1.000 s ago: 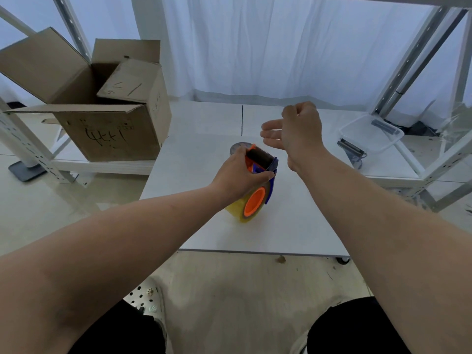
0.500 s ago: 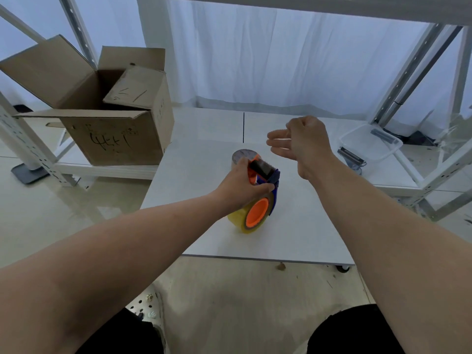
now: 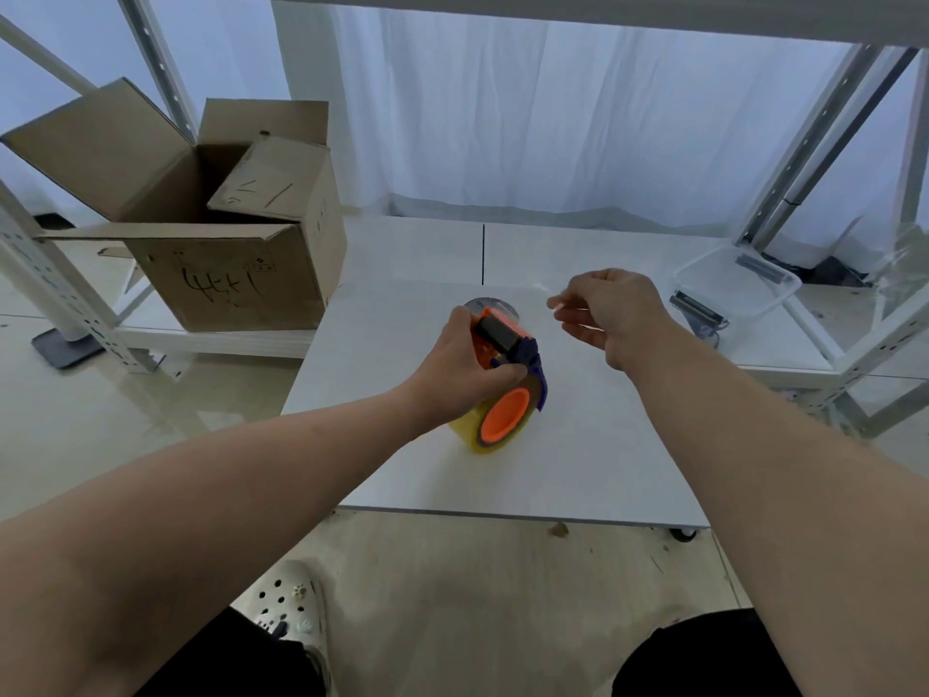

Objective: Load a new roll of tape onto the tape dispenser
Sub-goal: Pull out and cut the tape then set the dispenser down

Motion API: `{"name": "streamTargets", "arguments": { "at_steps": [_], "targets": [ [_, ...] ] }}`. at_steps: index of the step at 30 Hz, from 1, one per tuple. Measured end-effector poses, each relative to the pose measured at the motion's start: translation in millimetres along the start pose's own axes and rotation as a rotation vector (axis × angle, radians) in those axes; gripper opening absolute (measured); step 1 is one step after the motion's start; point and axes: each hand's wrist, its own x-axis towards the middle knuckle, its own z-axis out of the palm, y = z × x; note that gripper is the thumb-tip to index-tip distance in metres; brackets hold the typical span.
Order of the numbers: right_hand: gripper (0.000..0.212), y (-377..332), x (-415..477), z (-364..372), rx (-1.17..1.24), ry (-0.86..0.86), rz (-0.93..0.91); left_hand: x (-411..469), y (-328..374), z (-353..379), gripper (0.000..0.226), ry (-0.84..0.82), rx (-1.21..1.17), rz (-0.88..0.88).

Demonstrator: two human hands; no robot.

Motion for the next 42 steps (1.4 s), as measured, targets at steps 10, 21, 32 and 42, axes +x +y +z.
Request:
{"name": "streamTargets", "arguments": {
  "at_steps": [10,21,32,42],
  "targets": [
    [0.024,12.2,8.5,-3.0,0.066,-0.061,0.111,12.3,-5.4,-4.1,0.057,0.031,0.087,-0.016],
    [0.019,9.1,12.1,-3.8,0.154,-0.057,0.134,29.9,11.5,-19.7,0.067,-0.093,0.318,-0.055],
    [0.01,-16.6,-3.0,13.1,0.075,-0.078,-0.189,28.7,11.8,-26.8,0.067,-0.077,0.338,-0.109],
    [0.027,-29.2,-21.3,29.2,-0.54,-0.012,-0.78,26.0,10.6,-20.6,0.063,0.025,0.423,-0.074]
  ]
}}
